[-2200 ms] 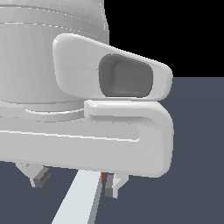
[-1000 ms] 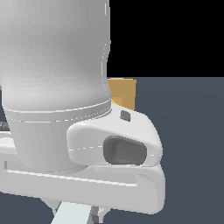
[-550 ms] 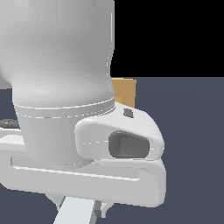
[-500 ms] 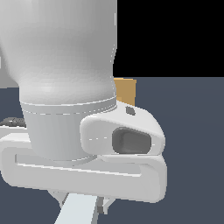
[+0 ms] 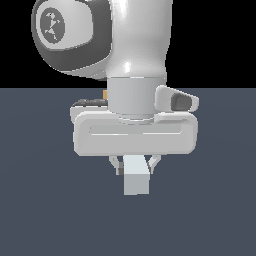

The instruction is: Insert the peg into the horizontal hole in a box.

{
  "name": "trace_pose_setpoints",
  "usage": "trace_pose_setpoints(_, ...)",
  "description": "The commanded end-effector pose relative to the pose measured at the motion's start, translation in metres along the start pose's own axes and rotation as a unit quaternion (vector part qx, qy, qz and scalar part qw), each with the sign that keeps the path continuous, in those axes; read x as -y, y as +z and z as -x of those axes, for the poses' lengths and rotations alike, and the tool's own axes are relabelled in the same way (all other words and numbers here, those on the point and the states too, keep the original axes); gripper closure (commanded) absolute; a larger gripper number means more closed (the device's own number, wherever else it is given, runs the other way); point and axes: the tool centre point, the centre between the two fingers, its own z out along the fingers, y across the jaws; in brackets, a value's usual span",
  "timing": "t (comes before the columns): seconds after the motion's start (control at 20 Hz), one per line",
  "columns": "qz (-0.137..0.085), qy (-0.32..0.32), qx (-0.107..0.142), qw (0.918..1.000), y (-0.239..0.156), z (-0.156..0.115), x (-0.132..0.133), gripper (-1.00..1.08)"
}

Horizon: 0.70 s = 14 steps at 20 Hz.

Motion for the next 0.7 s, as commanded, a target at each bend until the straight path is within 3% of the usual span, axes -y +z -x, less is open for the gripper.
trace_pose_setpoints(0.0,0.002,-0.030,0.000,0.9996,-0.012,-0.035,-0.018,1.08)
trace_pose_setpoints(0.3,0.002,-0.080,0.000,0.9968,-0.030,-0.095,-0.043,1.08)
trace_pose_setpoints(0.65,0.002,-0.099,0.000,0.9951,-0.036,-0.118,-0.050,1.08)
